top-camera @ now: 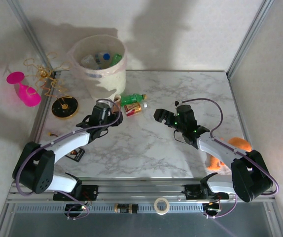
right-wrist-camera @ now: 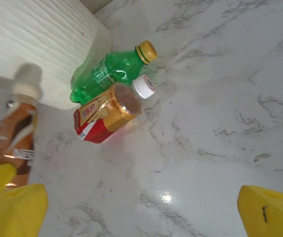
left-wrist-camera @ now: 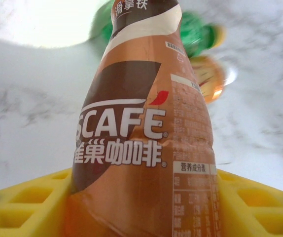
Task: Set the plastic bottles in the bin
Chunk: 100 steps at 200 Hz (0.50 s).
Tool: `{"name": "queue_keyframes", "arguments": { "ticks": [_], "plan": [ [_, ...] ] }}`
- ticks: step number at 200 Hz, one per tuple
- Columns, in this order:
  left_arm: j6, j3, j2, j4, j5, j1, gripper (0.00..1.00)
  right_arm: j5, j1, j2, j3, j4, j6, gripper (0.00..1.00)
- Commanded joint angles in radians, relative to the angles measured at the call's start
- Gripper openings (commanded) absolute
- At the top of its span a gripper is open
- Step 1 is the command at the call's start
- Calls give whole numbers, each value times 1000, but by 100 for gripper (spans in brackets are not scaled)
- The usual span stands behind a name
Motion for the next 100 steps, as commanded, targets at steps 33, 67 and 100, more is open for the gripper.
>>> {"name": "queue_keyframes", "arguments": {
  "ticks": [33,67,100],
  "plan": [
    [-1,170,-89,-15,180,-19,49,-16,-3,12,-47,89,32,99],
    [3,314,-64,-34,194,-17,49,-14,-3,10,-65,99,32,99],
    [30,472,13,-63,176,3,48,-5,-3,-10,-85,99,26,99]
  ]
}}
